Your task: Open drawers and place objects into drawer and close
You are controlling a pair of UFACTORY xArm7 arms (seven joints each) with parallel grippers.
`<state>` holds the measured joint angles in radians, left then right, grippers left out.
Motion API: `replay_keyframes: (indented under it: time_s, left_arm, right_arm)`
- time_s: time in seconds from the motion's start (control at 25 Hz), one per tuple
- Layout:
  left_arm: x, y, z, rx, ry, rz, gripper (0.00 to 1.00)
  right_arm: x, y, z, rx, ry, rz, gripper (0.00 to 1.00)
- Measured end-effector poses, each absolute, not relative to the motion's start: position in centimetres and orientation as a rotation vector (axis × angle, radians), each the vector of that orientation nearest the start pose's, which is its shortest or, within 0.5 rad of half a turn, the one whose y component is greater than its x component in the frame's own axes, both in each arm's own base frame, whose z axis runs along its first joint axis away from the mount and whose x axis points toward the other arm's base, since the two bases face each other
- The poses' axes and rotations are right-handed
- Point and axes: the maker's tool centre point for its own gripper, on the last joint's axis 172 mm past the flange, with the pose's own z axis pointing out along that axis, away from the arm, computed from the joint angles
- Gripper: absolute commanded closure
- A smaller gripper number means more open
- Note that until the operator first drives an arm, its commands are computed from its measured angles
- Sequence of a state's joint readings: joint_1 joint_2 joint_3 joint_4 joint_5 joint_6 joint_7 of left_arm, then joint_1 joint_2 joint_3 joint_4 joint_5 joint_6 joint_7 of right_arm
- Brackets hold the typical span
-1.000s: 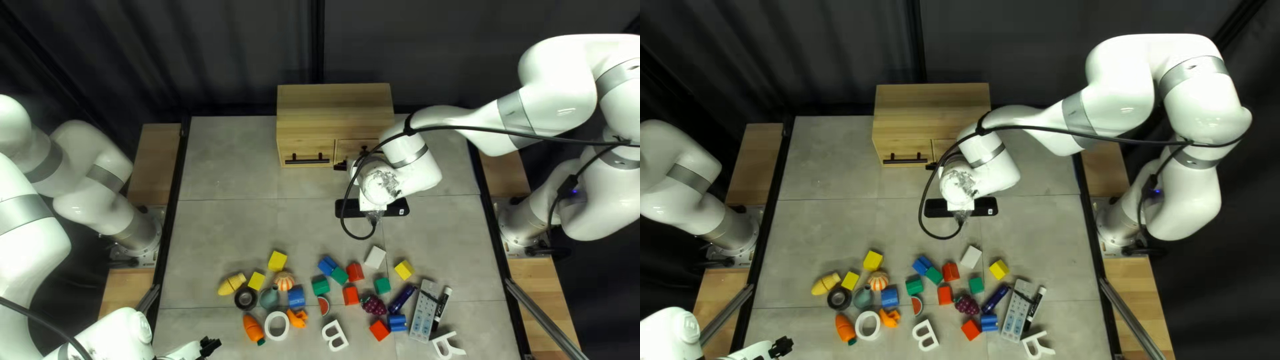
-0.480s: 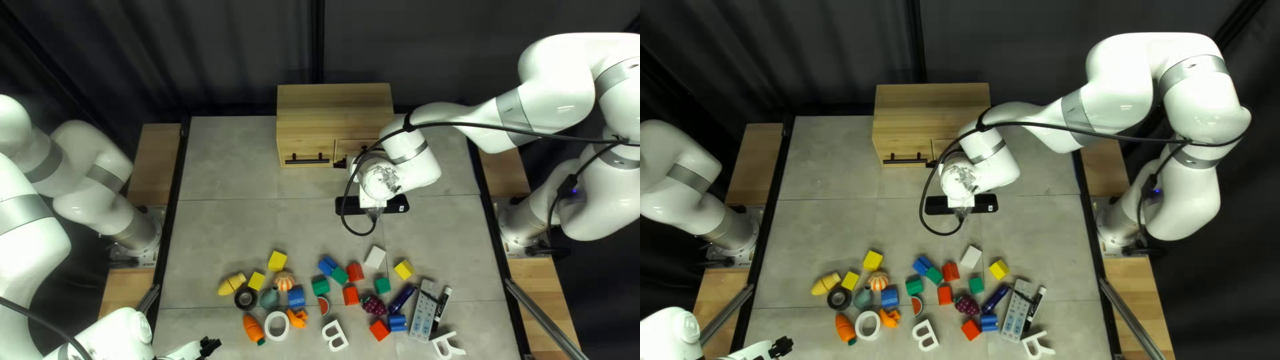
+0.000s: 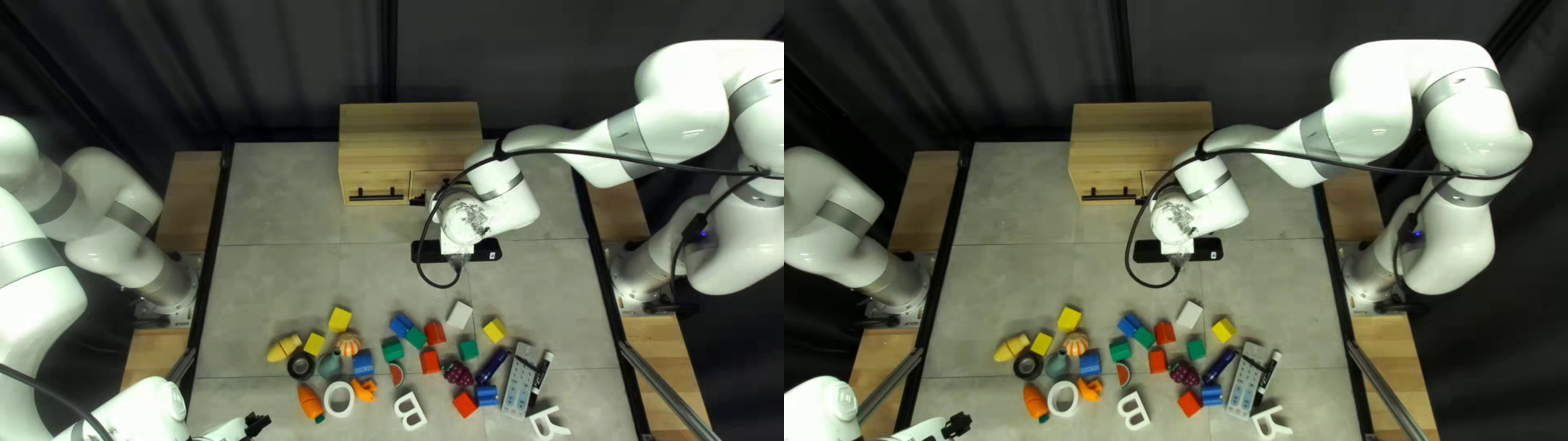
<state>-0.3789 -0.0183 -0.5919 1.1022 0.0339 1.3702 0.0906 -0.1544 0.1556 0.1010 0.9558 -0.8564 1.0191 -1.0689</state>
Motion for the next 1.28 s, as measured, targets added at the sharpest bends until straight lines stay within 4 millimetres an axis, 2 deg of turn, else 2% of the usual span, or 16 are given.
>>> replay_keyframes:
  time_s: [0.4, 0.48, 0.64, 0.72, 0.76, 0.84, 0.88, 1.04, 1.28]
  left_arm:
    - [23.1, -32.2, 20.1, -2.562, 1.52, 0.316, 0.0]
    - [23.1, -32.2, 20.1, -2.562, 1.52, 0.316, 0.0]
    - [23.1, -32.2, 20.1, -2.562, 1.52, 0.316, 0.0]
    - [23.1, -32.2, 20.1, -2.562, 1.52, 0.316, 0.0]
    - [23.1, -32.2, 20.1, -2.562, 1.52, 0.316, 0.0]
    - [23.1, -32.2, 20.1, -2.562, 1.52, 0.316, 0.0]
    - [23.1, -32.2, 20.1, -2.562, 1.52, 0.316, 0.0]
    - [23.1, -32.2, 20.1, -2.562, 1.52, 0.316, 0.0]
    - [23.1, -32.2, 20.1, -2.562, 1.52, 0.316, 0.0]
  right_arm:
    - [44.9, -17.1, 12.9, -2.469, -2.43, 0.941, 0.08]
    - [44.9, -17.1, 12.8, -2.47, -2.432, 0.945, 0.12]
    - [45.0, -17.3, 12.7, -2.471, -2.436, 0.952, 0.14]
    - [45.0, -17.3, 12.6, -2.471, -2.437, 0.956, 0.25]
    - [44.9, -17.3, 12.5, -2.471, -2.436, 0.958, 0.36]
    - [44.8, -17.4, 12.4, -2.471, -2.434, 0.962, 0.72]
    - [44.8, -17.5, 12.4, -2.471, -2.433, 0.963, 0.82]
    - [44.6, -17.6, 12.2, -2.474, -2.431, 0.966, 0.86]
    - [44.5, -17.7, 12.2, -2.473, -2.436, 0.966, 0.86]
